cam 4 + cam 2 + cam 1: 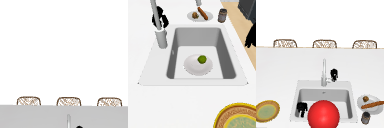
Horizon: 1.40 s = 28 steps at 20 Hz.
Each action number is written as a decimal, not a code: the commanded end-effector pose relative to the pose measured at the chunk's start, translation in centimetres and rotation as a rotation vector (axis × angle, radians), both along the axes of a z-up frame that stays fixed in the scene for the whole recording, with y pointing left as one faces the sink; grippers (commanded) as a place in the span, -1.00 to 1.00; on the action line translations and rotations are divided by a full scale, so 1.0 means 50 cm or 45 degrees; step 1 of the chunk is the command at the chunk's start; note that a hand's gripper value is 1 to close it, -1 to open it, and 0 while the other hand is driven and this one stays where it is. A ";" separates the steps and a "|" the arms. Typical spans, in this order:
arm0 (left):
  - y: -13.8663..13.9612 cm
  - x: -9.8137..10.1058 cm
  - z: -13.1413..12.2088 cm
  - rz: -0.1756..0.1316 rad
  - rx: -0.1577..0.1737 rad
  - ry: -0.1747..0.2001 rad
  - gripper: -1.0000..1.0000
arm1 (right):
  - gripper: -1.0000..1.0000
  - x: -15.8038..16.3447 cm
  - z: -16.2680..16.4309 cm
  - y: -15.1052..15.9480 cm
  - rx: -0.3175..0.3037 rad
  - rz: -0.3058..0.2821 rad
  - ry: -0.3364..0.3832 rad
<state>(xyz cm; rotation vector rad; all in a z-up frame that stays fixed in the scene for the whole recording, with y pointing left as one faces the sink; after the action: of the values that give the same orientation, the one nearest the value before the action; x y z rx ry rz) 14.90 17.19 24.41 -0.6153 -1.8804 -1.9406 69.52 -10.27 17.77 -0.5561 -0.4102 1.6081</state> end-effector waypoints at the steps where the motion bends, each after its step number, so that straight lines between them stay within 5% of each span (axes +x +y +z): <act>1: 0.000 0.000 0.000 0.000 0.000 0.000 0.00 | 1.00 0.023 0.047 0.031 -0.078 -0.001 -0.015; 7: 0.000 0.000 0.000 0.000 0.000 0.000 0.00 | 1.00 -0.005 0.076 0.081 -0.189 -0.012 0.039; 18: 0.000 0.000 0.000 0.000 0.000 0.000 0.00 | 1.00 -0.018 0.040 0.195 -0.918 -0.007 -0.038; 25: 0.000 0.000 0.000 0.000 0.000 0.000 0.00 | 1.00 -0.019 0.035 0.196 -0.964 -0.013 -0.053; 28: 0.000 0.000 0.000 0.000 0.000 0.000 0.00 | 1.00 -0.026 0.015 0.170 -0.954 0.050 -0.095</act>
<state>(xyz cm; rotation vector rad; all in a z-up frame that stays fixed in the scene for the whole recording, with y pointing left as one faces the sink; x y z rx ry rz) 14.90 17.19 24.41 -0.6153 -1.8804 -1.9406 68.22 -2.97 17.82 -1.2110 0.1764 1.6511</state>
